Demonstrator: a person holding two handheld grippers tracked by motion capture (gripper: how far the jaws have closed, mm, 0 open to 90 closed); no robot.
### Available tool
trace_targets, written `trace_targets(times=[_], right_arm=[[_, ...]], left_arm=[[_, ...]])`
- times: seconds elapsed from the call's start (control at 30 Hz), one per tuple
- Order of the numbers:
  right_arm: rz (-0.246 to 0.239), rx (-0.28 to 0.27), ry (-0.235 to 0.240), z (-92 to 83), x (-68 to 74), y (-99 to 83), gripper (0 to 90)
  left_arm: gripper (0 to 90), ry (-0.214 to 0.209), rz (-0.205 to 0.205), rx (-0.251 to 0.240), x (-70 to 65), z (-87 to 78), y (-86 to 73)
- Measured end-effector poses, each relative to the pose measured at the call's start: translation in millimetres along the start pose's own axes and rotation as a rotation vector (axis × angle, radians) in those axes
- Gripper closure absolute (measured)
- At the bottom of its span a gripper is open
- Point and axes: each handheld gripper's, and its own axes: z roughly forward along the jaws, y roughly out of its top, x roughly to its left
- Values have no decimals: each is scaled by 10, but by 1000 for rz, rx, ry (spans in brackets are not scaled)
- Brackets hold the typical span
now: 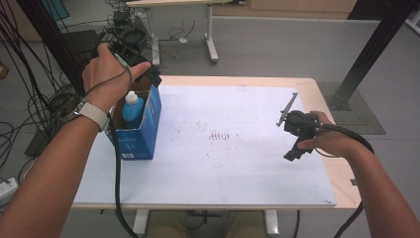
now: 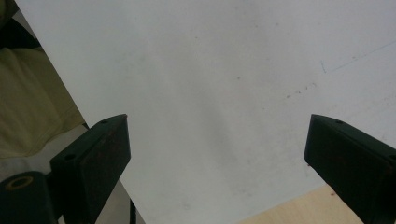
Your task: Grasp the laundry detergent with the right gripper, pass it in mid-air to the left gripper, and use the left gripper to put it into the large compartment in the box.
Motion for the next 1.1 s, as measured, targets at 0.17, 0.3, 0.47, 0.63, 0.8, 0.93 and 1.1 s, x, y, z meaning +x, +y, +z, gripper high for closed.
trace_targets(times=[0.17,0.3,0.47,0.63,0.8,0.93,1.1], right_arm=[[-1,-6,-4,-11,13,-14,70],[1,-4,-3,-18,24,-21,70],[1,-12,-8,-43,34,-21,70],[9,-13,-7,-44,33,-29,70],[17,-19,-6,-30,29,-39,70],[15,-20,-6,-34,29,-47,70],[19,-25,-8,-41,24,-67,70]], left_arm=[[66,-43,79,-8,-136,-29,29],[60,-73,129,-8,-227,-33,45],[57,-131,221,-25,-334,-45,65],[52,-170,314,-23,-470,-17,91],[48,-227,389,-17,-591,73,125],[50,-250,434,-17,-670,138,157],[50,-270,496,-12,-784,189,185]])
